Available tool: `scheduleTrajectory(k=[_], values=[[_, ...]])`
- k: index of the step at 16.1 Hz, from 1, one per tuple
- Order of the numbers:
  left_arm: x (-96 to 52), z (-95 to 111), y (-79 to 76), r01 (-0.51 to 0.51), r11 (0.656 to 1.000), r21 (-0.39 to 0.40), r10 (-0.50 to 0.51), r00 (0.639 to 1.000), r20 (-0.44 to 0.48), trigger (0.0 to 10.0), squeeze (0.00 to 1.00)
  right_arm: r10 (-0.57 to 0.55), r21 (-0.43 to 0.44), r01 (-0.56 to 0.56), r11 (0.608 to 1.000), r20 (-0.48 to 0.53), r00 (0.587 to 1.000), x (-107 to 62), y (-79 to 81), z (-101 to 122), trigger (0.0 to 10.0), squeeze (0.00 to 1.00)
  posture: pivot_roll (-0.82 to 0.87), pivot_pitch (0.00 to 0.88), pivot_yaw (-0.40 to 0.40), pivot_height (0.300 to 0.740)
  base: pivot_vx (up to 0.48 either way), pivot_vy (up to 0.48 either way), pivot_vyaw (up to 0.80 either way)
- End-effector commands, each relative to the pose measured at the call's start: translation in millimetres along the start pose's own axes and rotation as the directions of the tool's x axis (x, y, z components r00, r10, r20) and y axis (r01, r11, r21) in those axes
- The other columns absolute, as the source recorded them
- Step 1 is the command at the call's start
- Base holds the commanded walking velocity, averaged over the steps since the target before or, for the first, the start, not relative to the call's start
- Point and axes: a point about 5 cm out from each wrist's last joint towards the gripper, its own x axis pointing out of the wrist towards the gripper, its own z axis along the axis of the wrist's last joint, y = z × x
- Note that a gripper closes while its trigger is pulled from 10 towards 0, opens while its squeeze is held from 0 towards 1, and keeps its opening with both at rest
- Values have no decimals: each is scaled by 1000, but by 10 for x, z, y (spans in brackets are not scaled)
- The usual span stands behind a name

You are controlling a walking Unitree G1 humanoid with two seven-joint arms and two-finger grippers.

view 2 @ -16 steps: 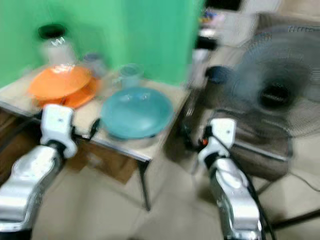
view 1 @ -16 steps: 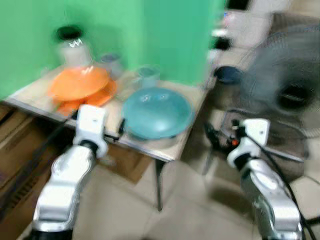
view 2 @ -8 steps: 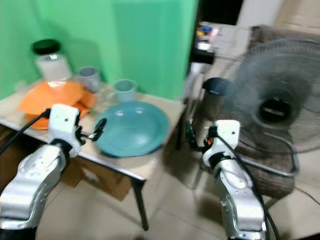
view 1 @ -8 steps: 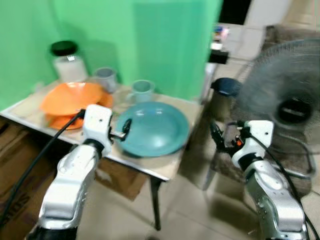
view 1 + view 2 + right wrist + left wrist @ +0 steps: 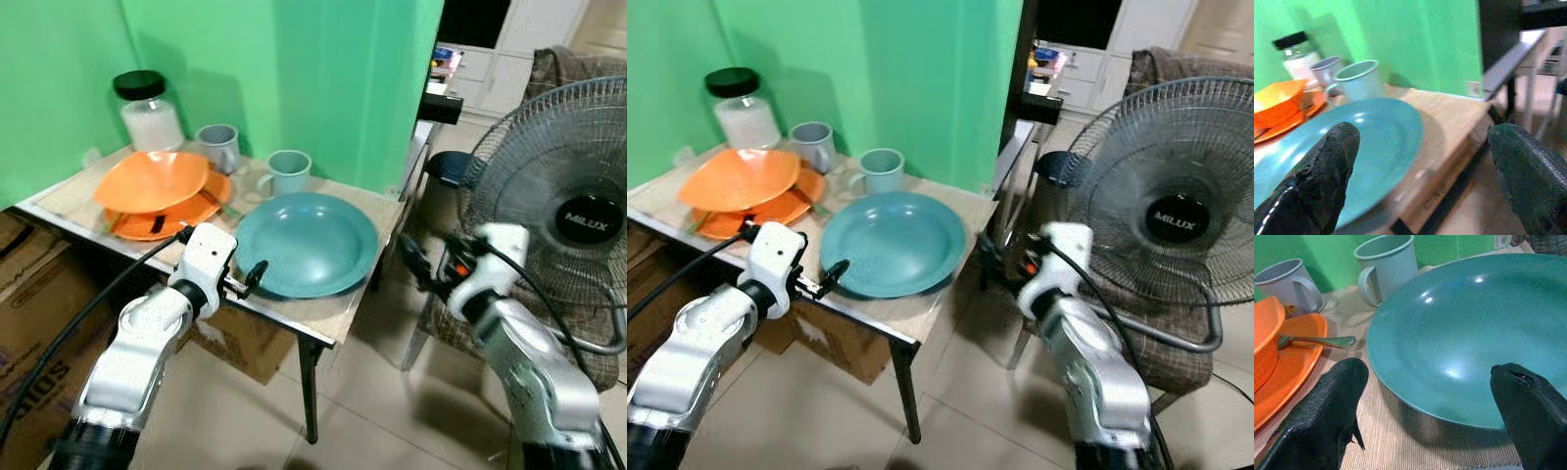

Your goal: Setting the table

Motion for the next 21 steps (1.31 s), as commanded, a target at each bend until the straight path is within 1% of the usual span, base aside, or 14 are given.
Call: scheduleTrajectory(k=[1,15,16,17,18,19,21], values=[[15,49,19,4,1000,30,-4,1000,14,10000,141,0,7,0,1000,-12,1000,5,-16,-6,10000,1000,54,0,19,740,0,0,0],[15,49,19,4,1000,30,-4,1000,14,10000,141,0,7,0,1000,-12,1000,5,-16,-6,10000,1000,54,0,19,740,0,0,0],[64,-9,57,20,999,45,-20,1000,11,10000,141,21,24,-20,1000,-20,1000,60,6,12,10000,1000,53,0,20,740,0,0,0],[187,-91,105,82,995,48,-82,997,4,10000,31,46,57,-44,997,-42,998,225,47,-19,10000,1000,40,0,23,740,0,0,0],[306,-169,153,154,987,45,-154,988,-5,10000,31,77,94,-71,993,-70,995,408,112,-57,10000,1000,40,0,23,740,0,0,0],[326,-179,162,167,985,44,-167,986,-9,10000,31,82,97,-74,992,-73,994,440,127,-65,10000,1000,38,0,26,740,0,0,0],[327,-183,161,172,984,52,-171,985,-14,10000,31,80,97,-73,993,-71,994,440,126,-62,10000,1000,38,0,26,740,0,0,0]])
